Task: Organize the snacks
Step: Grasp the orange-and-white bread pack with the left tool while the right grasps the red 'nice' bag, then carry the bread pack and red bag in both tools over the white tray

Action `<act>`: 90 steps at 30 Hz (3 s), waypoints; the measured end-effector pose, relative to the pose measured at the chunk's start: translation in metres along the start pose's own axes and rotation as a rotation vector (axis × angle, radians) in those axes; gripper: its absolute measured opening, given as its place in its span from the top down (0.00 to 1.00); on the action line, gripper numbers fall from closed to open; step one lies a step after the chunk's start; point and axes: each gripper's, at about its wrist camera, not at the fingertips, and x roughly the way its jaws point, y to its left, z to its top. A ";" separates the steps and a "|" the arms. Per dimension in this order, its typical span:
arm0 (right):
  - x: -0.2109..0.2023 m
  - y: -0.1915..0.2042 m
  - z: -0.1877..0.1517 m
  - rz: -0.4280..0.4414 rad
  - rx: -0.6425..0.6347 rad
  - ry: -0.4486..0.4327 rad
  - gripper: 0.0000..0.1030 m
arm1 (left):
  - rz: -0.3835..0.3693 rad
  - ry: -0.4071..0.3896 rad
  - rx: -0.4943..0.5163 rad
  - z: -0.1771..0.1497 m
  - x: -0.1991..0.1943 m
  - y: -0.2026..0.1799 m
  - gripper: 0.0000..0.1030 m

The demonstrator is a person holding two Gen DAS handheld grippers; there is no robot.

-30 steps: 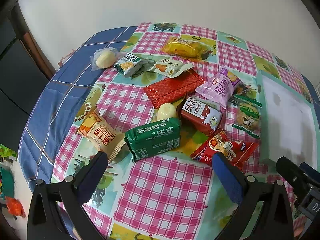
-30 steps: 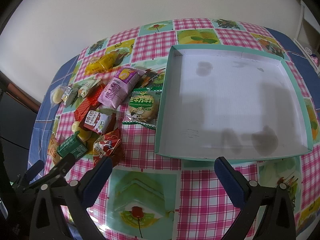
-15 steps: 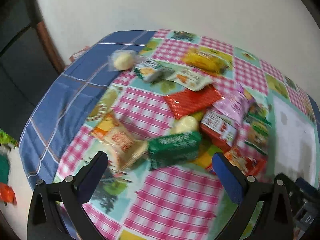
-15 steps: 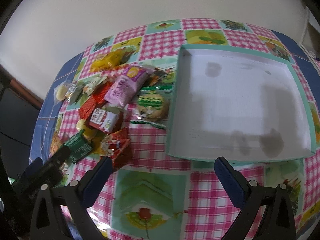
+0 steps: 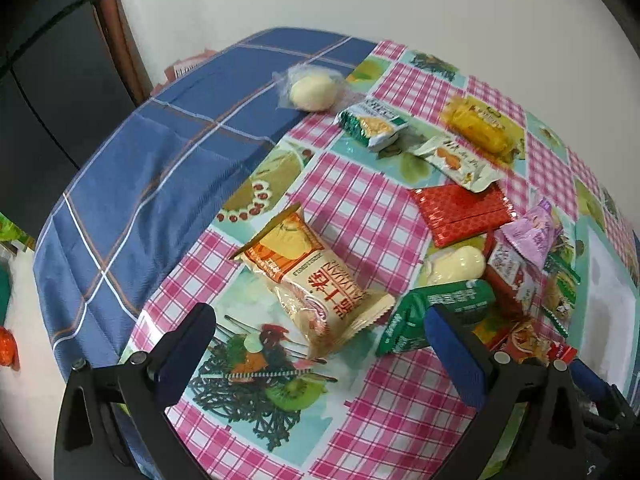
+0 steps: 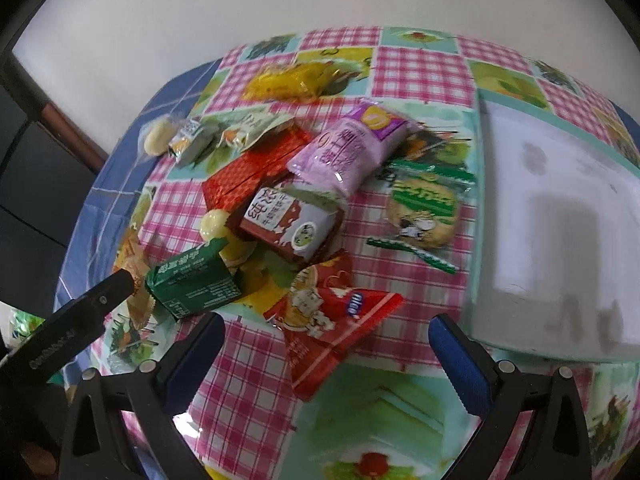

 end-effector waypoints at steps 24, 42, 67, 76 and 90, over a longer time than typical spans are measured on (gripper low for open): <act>0.030 -0.001 0.005 -0.010 0.003 0.071 0.46 | -0.077 0.070 -0.156 0.022 0.045 0.026 0.11; 0.028 -0.001 0.003 -0.027 -0.006 0.108 0.47 | 0.003 0.040 -0.257 0.048 0.064 0.032 0.11; -0.010 -0.018 0.015 0.079 0.081 0.030 0.51 | -0.064 -0.002 -0.152 0.025 0.013 -0.001 0.62; -0.040 -0.045 0.024 0.052 0.149 -0.061 0.51 | -0.124 -0.058 -0.072 0.030 -0.042 -0.037 0.62; -0.069 -0.160 0.024 -0.073 0.444 -0.154 0.51 | -0.183 -0.037 0.191 0.017 -0.059 -0.176 0.61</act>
